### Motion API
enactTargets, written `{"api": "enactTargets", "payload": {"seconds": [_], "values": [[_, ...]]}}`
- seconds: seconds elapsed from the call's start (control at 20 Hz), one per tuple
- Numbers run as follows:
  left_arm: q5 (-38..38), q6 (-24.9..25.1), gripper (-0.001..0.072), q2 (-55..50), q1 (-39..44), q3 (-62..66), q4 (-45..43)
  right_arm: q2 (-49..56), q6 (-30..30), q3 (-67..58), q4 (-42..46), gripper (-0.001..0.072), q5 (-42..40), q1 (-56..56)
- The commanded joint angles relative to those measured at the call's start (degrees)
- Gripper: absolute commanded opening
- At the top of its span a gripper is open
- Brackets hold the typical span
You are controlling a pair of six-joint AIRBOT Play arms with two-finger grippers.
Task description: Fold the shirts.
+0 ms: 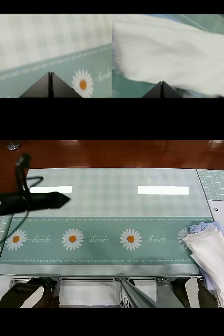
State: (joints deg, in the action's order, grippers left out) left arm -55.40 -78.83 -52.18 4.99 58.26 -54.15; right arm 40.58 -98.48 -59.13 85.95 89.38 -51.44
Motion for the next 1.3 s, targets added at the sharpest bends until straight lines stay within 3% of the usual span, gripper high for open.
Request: {"api": "enactTargets", "payload": {"seconds": [0.0, 0.1, 0.2, 0.35, 0.45, 0.55, 0.7, 1.25], "values": [[-2.45, 0.66, 0.0029, -8.09, -3.54, 19.52, -0.02, 10.88, 5.97, -13.53, -37.24, 0.0023, -13.81, 9.64], [-6.84, -0.48, 0.0029, -14.32, -2.23, 32.17, -0.04, 16.33, 7.82, -18.93, -36.24, 0.0022, -21.0, 26.6], [-10.56, -0.5, 0.0029, -18.18, 0.0, 36.63, -1.79, 21.18, 7.8, -19.3, -24.59, 0.0023, -23.63, 43.08], [-12.61, -8.28, 0.0029, -20.0, 3.02, 25.75, -17.14, 31.41, -3.34, -15.74, 1.42, 0.0022, -23.63, 62.29], [-12.11, -12.59, 0.003, -20.35, 1.84, 16.44, -22.03, 37.42, -9.35, -13.7, 11.15, 0.0023, -22.88, 67.34], [-11.54, -14.4, 0.0031, -20.44, -0.22, 12.37, -20.85, 40.72, -10.8, -13.42, 12.74, 0.0023, -23.19, 68.46], [-11.78, -11.65, 0.003, -20.39, -0.33, 12.37, -20.9, 41.33, -10.97, -13.42, 12.07, 0.0023, -22.97, 68.46], [-11.72, -11.74, 0.0031, -20.46, -0.33, 12.37, -20.87, 41.33, -10.95, -13.42, 12.09, 0.0023, -22.99, 68.46]]}}
